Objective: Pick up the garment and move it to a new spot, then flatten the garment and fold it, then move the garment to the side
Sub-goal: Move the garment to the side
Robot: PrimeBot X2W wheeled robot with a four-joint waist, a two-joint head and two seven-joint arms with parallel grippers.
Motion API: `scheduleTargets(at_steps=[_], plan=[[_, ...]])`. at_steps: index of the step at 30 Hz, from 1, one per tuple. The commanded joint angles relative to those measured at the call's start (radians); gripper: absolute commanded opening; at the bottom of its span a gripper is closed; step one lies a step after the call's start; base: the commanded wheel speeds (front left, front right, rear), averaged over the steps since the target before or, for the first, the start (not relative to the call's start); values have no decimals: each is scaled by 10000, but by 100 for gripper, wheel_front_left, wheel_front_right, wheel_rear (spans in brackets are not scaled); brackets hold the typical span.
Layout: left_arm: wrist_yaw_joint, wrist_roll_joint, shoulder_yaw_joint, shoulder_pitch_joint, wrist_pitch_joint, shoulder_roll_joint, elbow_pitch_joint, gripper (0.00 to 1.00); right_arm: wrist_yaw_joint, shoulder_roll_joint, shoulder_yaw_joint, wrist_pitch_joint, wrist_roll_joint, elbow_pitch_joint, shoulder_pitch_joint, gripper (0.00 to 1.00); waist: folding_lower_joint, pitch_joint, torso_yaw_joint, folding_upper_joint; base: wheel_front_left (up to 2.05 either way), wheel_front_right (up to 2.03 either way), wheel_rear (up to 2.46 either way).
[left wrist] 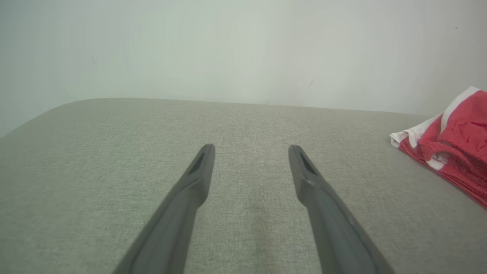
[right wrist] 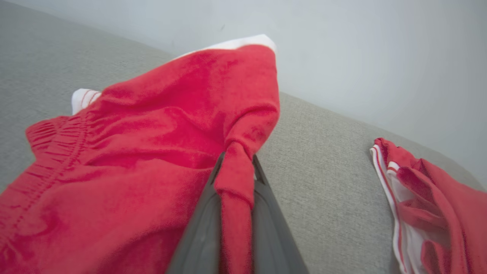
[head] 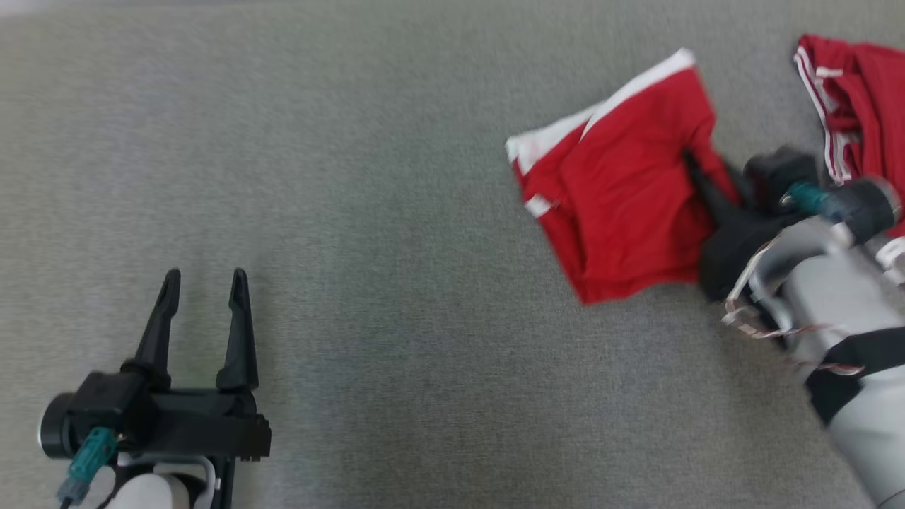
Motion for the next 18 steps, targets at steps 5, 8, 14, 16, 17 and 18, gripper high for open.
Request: scheduleTargets(at_steps=[5, 8, 14, 16, 17, 18], plan=[[-123, 231, -87, -563, -1, 276, -430, 100, -34, -1575, 137, 371, 522, -1132, -907, 0, -2, 1872, -1252, -1, 0, 0, 0], [-152, 280, -117, -665, -2, 379, -561, 100, -36, -2115, 55, 502, 693, -1513, -1118, 0, -2, 2131, -1453, -1, 0, 0, 0], [-182, 358, -300, -653, -2, 595, -1003, 100, -36, -3673, -246, 1059, 1120, -2517, -1416, 0, -2, 2580, -1939, -1, 0, 0, 0], [-198, 381, -372, -569, -2, 673, -1158, 100, -36, -4132, -393, 1266, 1206, -2650, -1510, 0, -2, 2669, -2051, -1, 0, 0, 0], [-205, 401, -423, -529, -1, 712, -1245, 100, -36, -4296, -445, 1335, 1256, -2722, -1570, 0, -2, 2700, -2095, -1, 0, 0, 0], [-210, 412, -474, -495, 0, 730, -1326, 100, -36, -4439, -535, 1424, 1320, -2734, -1635, 0, -2, 2725, -2122, -1, 0, 0, 0]])
